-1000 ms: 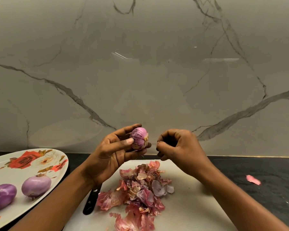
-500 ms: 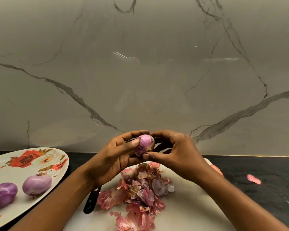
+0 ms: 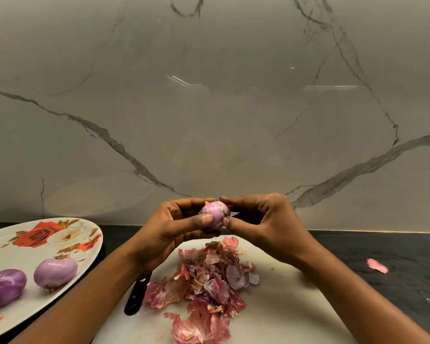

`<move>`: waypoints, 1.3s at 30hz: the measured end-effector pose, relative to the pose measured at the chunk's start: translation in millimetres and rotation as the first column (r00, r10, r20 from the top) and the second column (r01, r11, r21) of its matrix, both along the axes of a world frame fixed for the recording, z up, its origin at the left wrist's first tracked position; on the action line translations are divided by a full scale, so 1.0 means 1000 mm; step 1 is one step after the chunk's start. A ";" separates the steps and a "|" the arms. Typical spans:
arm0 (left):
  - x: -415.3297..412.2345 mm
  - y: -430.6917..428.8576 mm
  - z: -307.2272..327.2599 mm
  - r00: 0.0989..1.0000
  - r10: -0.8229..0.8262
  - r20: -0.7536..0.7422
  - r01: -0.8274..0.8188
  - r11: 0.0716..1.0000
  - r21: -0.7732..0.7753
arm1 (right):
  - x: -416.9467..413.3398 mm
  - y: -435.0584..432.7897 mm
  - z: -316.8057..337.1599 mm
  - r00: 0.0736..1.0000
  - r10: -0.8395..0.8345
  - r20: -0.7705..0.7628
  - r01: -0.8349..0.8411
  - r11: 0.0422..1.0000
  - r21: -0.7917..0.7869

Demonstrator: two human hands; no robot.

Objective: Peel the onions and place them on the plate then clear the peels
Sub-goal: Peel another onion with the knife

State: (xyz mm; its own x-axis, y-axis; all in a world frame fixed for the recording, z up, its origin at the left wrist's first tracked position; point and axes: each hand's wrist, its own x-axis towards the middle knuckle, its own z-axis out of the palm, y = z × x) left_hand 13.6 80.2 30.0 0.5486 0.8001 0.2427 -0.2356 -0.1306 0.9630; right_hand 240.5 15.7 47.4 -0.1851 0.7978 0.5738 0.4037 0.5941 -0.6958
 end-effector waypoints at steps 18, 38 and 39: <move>0.000 -0.001 -0.001 0.995 0.057 -0.084 -0.043 0.986 0.160 | 0.003 0.008 -0.002 0.991 -0.051 -0.128 0.021 0.975 -0.223; 0.000 -0.004 -0.003 0.975 0.055 -0.215 0.012 0.954 0.300 | 0.000 0.007 -0.001 0.982 -0.081 -0.171 -0.002 0.900 -0.435; 0.000 -0.005 -0.003 0.975 0.053 -0.216 0.014 0.954 0.298 | -0.001 0.007 -0.001 0.983 -0.079 -0.165 0.001 0.904 -0.427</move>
State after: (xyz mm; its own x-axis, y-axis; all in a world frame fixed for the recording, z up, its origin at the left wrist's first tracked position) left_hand 13.4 75.4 26.6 0.6003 0.7213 0.3455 -0.0174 -0.4201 0.9073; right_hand 239.9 22.9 46.6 -0.0759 0.9769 0.1999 0.2704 0.2131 -0.9388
